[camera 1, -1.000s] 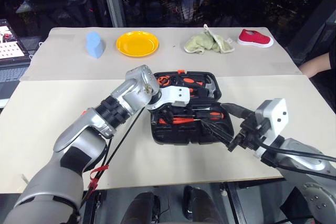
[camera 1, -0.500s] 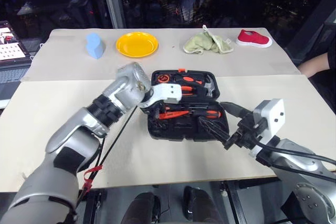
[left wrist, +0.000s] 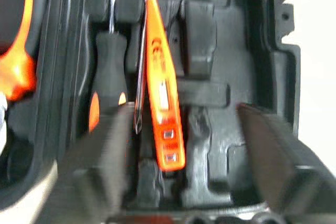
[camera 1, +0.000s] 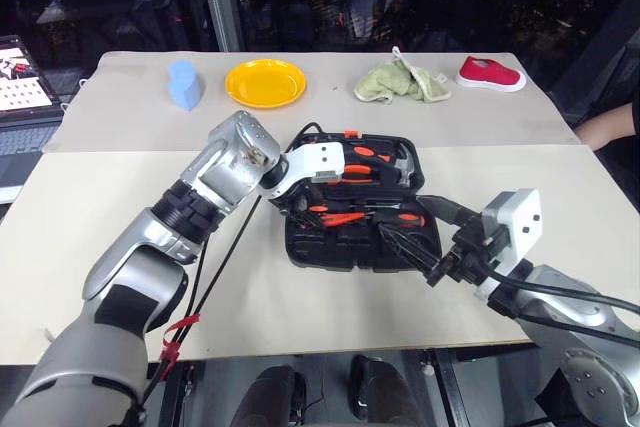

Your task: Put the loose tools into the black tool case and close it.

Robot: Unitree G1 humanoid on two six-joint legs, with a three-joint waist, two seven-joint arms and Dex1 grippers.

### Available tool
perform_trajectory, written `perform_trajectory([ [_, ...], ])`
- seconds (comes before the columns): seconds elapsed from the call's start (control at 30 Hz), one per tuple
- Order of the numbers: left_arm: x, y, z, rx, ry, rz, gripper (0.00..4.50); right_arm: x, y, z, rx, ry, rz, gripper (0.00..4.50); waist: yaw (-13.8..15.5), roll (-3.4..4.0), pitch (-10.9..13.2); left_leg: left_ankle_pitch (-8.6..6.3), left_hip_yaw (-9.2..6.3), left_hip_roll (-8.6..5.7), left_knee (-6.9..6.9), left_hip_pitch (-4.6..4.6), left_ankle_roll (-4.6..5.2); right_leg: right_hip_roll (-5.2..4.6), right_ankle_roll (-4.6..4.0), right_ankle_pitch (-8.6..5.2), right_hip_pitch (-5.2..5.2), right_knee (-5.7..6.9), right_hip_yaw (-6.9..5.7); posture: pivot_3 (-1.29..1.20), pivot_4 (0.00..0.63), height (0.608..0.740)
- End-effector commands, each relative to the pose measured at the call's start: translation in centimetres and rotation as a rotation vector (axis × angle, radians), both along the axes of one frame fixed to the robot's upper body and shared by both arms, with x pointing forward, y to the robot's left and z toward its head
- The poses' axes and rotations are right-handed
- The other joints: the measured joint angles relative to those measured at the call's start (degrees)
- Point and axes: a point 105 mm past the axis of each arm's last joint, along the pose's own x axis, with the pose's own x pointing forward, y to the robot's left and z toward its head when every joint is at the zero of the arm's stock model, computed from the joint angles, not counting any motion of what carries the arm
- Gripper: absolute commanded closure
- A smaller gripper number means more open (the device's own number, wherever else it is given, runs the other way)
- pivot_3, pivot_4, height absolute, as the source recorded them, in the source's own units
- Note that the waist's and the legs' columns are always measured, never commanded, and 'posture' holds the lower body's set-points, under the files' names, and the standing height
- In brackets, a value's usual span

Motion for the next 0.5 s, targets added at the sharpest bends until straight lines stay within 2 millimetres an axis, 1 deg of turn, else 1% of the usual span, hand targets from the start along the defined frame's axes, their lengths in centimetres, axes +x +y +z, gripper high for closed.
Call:
perform_trajectory([
  [0.03, -0.1, -0.7, 0.0, -0.005, -0.027, -0.041, 1.92, -0.6, 0.1, 1.2, 0.022, -0.054, 0.002, 0.00, 0.00, 0.00, 0.00, 0.00, 0.00, 0.00, 0.00, 0.00, 0.01, -0.01, 0.00, 0.00, 0.00, 0.00, 0.00, 0.00, 0.150, 0.740],
  [0.13, -0.1, -0.9, -0.4, 0.007, -0.042, -0.055, 1.92, -0.7, 0.1, 1.2, 0.024, -0.051, -0.001, 0.00, -0.01, 0.00, 0.00, -0.11, 0.00, 0.01, 0.00, 0.02, 0.19, 0.00, 0.00, 0.00, 0.00, 0.03, 0.00, 0.00, 0.150, 0.740],
  [0.5, 0.6, -1.1, -1.1, 0.012, -0.064, -0.048, 1.92, -0.9, 0.3, 1.2, 0.043, -0.043, -0.004, 0.00, 0.00, 0.00, 0.00, -0.10, 0.00, 0.01, 0.00, 0.02, 0.18, -0.01, -0.01, 0.00, -0.01, 0.04, 0.01, 0.00, 0.150, 0.740],
])
